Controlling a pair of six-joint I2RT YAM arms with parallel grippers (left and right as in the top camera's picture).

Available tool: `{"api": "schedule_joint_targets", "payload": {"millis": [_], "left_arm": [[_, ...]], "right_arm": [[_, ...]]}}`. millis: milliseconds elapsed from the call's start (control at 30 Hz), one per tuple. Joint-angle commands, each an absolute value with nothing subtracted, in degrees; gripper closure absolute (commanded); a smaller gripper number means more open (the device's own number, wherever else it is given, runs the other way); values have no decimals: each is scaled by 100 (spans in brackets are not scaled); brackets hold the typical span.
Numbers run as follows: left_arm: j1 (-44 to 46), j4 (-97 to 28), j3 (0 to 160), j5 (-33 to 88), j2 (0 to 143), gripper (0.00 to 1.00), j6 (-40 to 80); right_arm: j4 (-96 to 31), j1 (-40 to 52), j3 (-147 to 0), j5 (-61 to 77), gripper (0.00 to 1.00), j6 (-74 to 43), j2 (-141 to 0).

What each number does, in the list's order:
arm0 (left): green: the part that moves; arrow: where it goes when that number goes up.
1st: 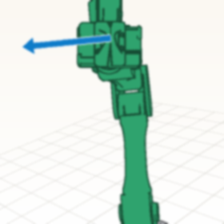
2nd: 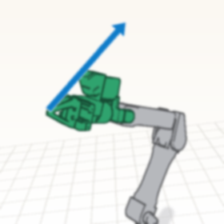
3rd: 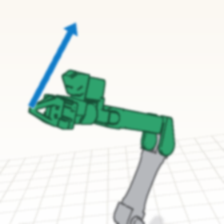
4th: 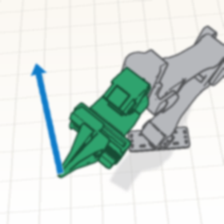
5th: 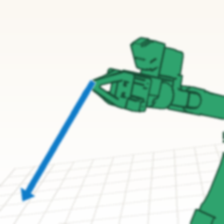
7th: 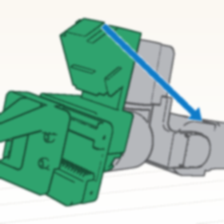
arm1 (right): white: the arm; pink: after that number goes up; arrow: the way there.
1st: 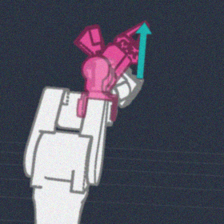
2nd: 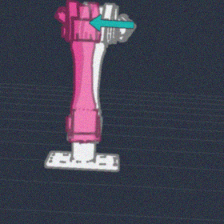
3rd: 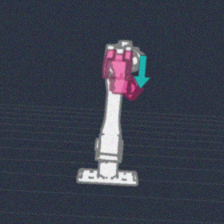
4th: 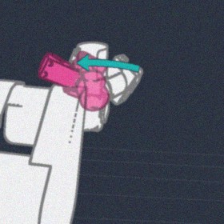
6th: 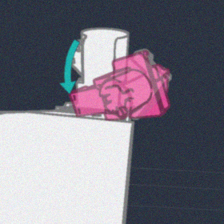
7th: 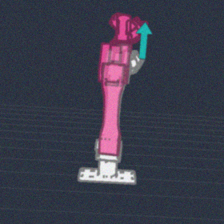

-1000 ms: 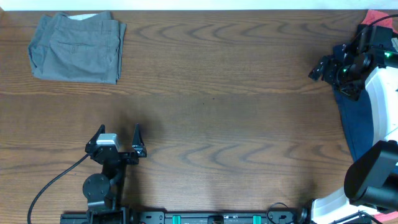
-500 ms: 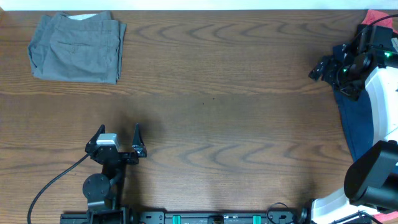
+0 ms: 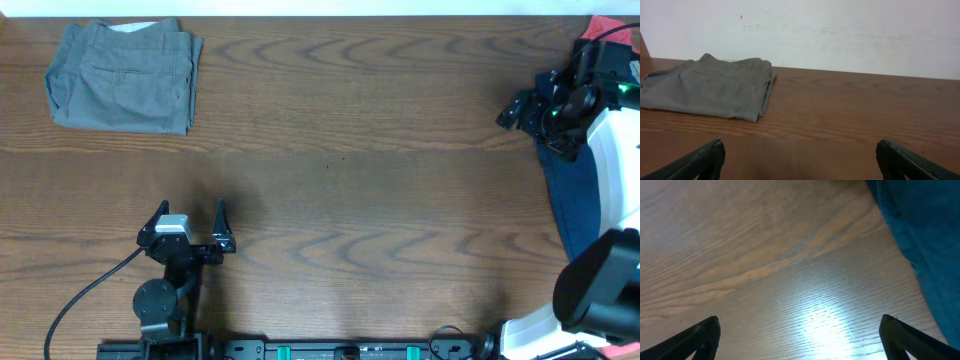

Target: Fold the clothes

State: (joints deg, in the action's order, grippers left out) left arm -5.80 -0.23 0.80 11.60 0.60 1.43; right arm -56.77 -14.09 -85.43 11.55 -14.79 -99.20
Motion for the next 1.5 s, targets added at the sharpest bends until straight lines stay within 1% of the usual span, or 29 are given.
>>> {"api": "schedule_joint_targets", "payload": {"millis": [0,133,333,467,567,667,800,967,1100,1300,1467], "left_arm": [[-576,-281,23,1238,23,2,64],[-576,-281,23,1238,23,2,64],[-576,-281,23,1238,23,2,64],[-576,-281,23,1238,23,2,64],[-576,-281,23,1238,23,2,64],[-576,-279,23,1238,23,2,67],[-576,-279,23,1238,23,2,64],[-576,-279,23,1238,23,2,64],[-576,-281,23,1238,23,2,64],[-576,-279,23,1238,23,2,64],[-576,-281,23,1238,23,2,64]], "right_arm": [[-5680,-1205,-8538,1135,1,-1411,-9203],[-5680,-974,-8538,1135,1,-1411,-8396],[-5662,-379,-8538,1103,1,-1402,-7002],[-5596,-40,-8482,434,1,-1295,-6202],[-5533,80,-8138,283,1,-1140,-5616],[-5157,89,-7373,283,1,-934,-4984],[-4226,89,-5811,464,1,-847,-3933],[-2383,91,-3448,862,1,-849,-2346],[-961,89,-1977,1221,1,-847,-1472],[252,89,-779,1199,1,-847,-810],[644,187,-320,823,1,-849,-499]]}}
